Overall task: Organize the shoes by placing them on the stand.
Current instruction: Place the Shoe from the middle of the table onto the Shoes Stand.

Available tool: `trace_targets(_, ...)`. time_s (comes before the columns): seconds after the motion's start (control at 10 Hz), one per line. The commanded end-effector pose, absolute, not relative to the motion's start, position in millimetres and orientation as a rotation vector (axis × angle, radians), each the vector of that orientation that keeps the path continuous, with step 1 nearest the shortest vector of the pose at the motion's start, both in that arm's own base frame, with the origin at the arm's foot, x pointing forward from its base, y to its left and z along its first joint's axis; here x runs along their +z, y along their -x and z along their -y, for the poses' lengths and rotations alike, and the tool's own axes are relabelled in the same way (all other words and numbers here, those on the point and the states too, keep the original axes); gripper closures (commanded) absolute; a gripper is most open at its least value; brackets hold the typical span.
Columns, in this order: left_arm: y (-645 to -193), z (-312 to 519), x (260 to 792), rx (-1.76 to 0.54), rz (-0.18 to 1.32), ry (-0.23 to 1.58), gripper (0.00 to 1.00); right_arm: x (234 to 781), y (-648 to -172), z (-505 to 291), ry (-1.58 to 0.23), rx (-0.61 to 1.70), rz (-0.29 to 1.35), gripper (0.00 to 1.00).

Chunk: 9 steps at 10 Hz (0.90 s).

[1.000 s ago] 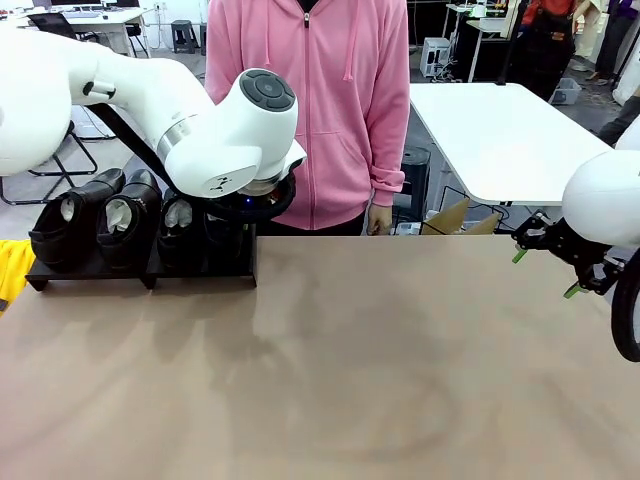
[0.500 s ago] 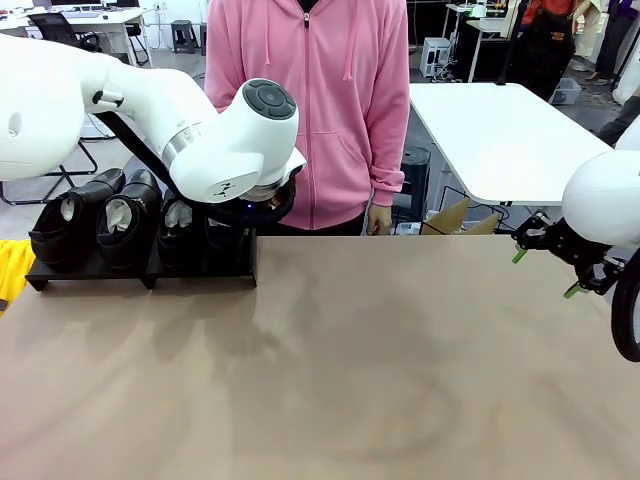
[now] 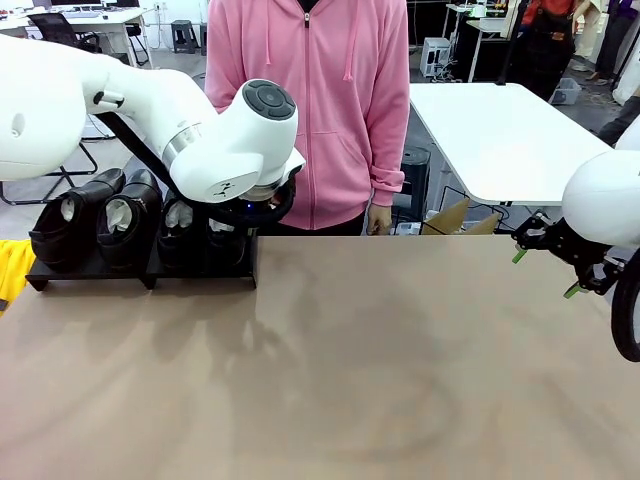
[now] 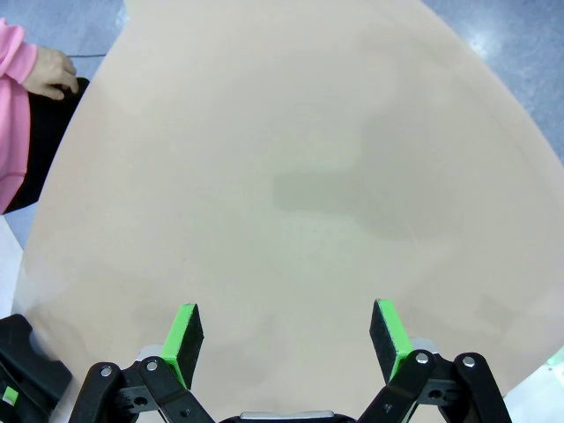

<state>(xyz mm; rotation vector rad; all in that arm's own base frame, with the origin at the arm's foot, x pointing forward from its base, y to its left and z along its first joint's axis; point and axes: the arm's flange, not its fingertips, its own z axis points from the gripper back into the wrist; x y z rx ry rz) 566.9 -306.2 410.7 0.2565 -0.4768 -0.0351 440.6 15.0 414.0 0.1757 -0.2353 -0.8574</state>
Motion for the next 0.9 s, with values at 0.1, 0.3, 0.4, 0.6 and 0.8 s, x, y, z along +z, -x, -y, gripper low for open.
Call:
trace_targets(0.1,-572,303,410,-0.023,0.488,-0.279,0.45,416,-441,-14,-0.177,-0.848,0.246,0.00)
trace_targets(0.3,-564,306,420,-0.024,0.518,-0.308,0.45,416,-441,-14,-0.177,-0.848,0.246,0.00)
trace_targets(0.4,-549,311,435,-0.035,0.556,-0.310,0.45,416,-441,-14,-0.177,-0.848,0.246,0.00)
trace_targets(0.6,-530,311,450,-0.035,0.578,-0.328,0.45,416,-441,-14,-0.177,-0.848,0.246,0.00)
trace_targets(0.8,-513,309,462,-0.016,0.597,-0.376,0.45,416,-441,-14,-0.177,-0.848,0.246,0.00)
